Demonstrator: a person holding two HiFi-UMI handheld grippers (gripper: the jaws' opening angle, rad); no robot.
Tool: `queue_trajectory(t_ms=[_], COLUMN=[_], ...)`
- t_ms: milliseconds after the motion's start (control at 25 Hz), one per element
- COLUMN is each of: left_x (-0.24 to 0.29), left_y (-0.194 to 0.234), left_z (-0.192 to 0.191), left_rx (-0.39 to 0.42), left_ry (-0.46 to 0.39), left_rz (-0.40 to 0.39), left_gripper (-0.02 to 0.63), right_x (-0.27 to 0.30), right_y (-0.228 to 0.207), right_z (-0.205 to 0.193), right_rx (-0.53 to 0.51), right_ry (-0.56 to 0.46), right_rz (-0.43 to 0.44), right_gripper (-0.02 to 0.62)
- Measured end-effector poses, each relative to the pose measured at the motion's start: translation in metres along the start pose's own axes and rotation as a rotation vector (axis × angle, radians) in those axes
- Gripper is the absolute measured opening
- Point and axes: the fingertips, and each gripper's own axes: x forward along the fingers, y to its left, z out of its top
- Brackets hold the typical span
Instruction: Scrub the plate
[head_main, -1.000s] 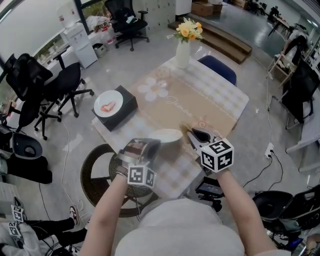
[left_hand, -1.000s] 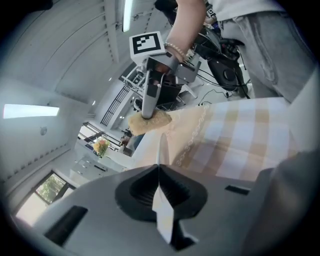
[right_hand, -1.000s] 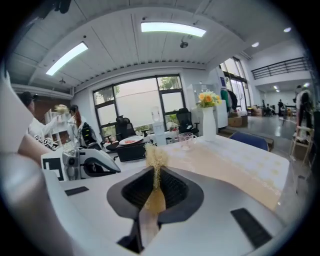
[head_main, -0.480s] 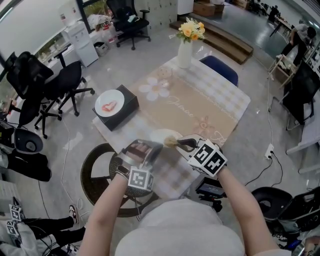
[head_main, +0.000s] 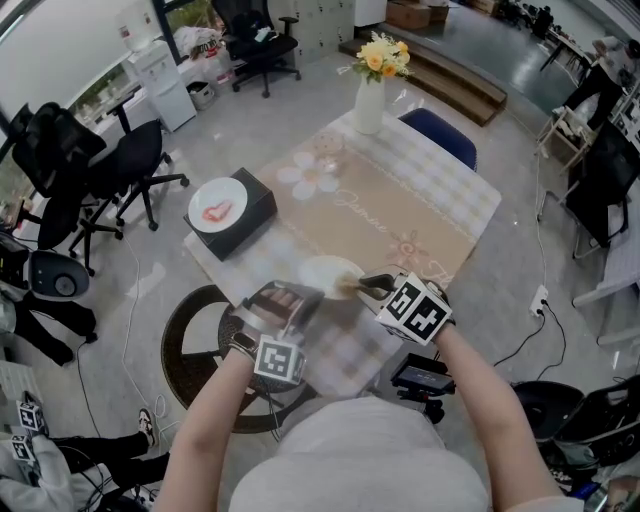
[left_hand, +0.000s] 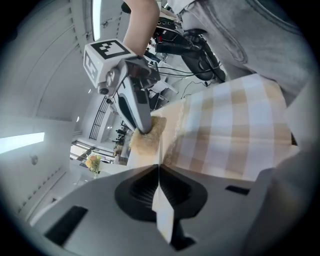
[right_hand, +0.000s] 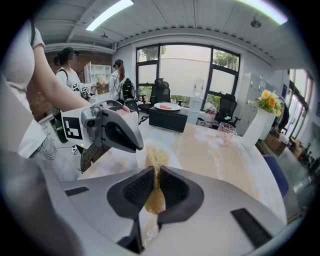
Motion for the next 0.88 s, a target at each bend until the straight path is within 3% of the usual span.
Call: queue_trajectory(t_ms=[560,680,880], left_x=[-0.001,-0.001,0.000], left_y=[0.000,-0.004,0.001], left_z=[0.004,0.001,0.003], left_rx=[0.063,0.068,0.064], left_ry=[0.006,0.017,0.007], left_rz=[-0.010,-0.035,-0.005], left_gripper=[0.017,0.017,0.017], right_x=[0.012,0.009,-0.004], right_y=[-0.038,-0.039,-0.042], right_z=[-0.037,-0.034,-0.017], right_rx=[0.065,0.081,0.107], right_ry=[0.070,0.050,-0.021], right_rz=[-0.136,-0.145,-0.178], right_gripper=[0.041,0.041,0.041])
